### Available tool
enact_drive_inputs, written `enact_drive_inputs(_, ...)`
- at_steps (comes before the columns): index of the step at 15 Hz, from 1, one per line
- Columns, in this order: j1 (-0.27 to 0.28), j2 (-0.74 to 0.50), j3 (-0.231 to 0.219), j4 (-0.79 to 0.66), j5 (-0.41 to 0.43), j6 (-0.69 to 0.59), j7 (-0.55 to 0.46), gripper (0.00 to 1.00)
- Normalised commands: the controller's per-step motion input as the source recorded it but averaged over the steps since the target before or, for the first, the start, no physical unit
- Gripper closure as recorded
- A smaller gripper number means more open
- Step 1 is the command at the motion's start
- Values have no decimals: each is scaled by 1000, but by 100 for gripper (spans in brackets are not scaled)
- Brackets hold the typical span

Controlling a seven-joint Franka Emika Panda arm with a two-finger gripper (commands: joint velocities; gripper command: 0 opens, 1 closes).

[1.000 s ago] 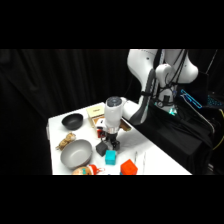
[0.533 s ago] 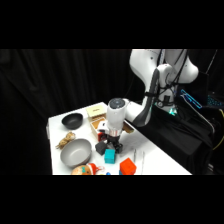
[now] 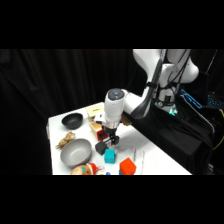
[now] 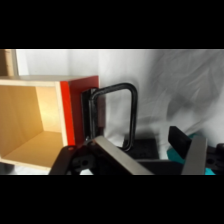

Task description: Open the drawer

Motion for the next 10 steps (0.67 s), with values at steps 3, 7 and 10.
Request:
enact_drive_inputs(3, -66, -506, 157, -192, -139, -382, 74, 0)
enact_drive_inputs(7, -233, -523, 290, -151, 19, -390, -85, 0)
enact_drive_inputs(10, -342, -436, 317, -62, 304, -383, -393, 0)
